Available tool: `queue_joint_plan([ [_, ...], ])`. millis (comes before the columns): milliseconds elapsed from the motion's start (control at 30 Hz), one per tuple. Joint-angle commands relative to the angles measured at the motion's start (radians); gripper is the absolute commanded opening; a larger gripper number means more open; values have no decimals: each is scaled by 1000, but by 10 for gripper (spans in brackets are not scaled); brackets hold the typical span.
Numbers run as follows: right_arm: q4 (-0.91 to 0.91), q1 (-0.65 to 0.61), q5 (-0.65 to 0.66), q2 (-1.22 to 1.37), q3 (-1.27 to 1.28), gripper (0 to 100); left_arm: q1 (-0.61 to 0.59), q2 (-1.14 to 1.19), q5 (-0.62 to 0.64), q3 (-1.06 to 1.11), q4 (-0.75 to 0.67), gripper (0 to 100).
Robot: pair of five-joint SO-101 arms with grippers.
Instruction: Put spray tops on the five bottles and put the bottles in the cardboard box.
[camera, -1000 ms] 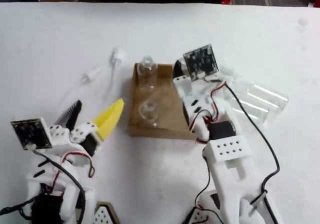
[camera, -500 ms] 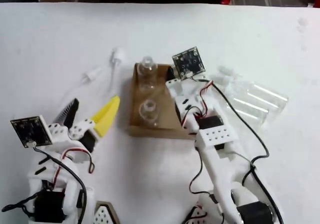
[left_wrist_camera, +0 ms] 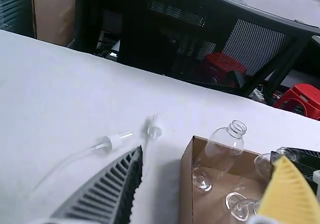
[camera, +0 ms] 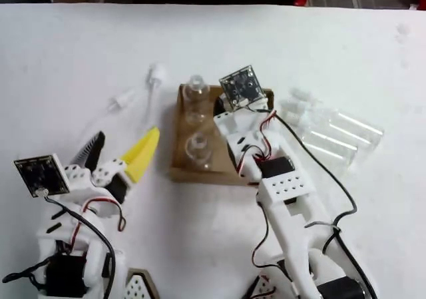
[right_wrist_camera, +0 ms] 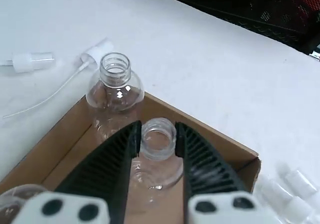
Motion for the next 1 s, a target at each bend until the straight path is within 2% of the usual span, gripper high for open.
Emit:
queue_joint_plan([
  [0,8,-18,3,-30,-23,15,-10,1,5,-5,-26,369],
  [267,10,-28,9,-31,-8,21,-10,1,5,-5,-26,369],
  [467,15,-28,6,-31,-6,132,-10,1,5,-5,-26,369],
  [667,35,-30,3,-65,-8,139,-10,1,5,-5,-26,369],
  [800,130,-36,3,-186,-28,141,-10,1,5,-5,-26,369],
  [967,392,-102,-55,-406,-91,141,-10,1,3,-5,-26,369],
])
